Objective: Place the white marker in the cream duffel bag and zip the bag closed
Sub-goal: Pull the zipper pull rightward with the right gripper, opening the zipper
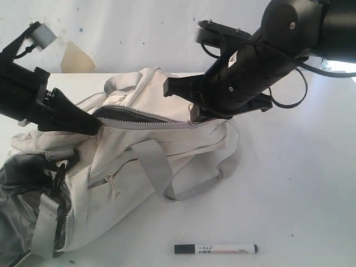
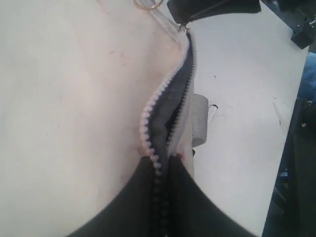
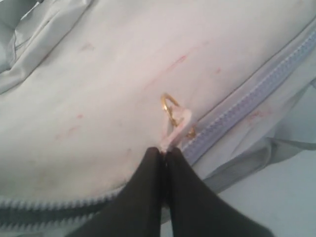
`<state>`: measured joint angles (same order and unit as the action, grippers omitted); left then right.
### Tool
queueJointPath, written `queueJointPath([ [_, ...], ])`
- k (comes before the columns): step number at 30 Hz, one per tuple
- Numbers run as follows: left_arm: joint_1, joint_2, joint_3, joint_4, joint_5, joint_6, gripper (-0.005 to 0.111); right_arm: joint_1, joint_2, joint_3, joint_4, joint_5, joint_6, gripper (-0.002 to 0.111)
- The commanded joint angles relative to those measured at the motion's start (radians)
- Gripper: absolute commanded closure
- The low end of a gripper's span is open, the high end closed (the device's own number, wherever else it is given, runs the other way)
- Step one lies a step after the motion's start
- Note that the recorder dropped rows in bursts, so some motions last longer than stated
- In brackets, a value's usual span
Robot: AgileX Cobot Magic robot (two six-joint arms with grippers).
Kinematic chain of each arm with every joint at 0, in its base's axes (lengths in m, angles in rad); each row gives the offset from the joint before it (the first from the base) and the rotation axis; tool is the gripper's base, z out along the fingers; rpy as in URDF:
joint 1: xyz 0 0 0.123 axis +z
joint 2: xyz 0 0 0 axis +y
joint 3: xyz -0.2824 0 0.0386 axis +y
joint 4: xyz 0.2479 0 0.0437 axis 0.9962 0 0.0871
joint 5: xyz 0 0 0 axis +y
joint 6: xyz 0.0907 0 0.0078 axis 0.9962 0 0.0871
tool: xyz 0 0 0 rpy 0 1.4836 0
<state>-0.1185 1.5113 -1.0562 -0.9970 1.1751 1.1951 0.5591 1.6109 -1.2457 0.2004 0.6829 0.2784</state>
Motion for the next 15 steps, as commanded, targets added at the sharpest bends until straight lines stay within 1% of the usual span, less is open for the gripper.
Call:
queueJointPath([
  [1,0.008,-0.024,-0.003,0.037,0.03,-0.019,0.107,-0.057,-0.002,0.004,-0.104,0.01,-0.005,0.108],
  [4,0.008,-0.026,-0.003,0.048,0.04,-0.021,0.107,-0.085,0.002,0.004,-0.141,0.009,-0.005,0.108],
  [10,0.008,-0.046,-0.003,0.088,0.045,-0.021,0.107,-0.162,0.028,0.004,-0.152,-0.021,-0.005,0.108],
  [15,0.008,-0.057,-0.003,0.155,0.044,-0.052,0.107,-0.207,0.06,0.004,-0.152,-0.104,-0.012,0.108],
])
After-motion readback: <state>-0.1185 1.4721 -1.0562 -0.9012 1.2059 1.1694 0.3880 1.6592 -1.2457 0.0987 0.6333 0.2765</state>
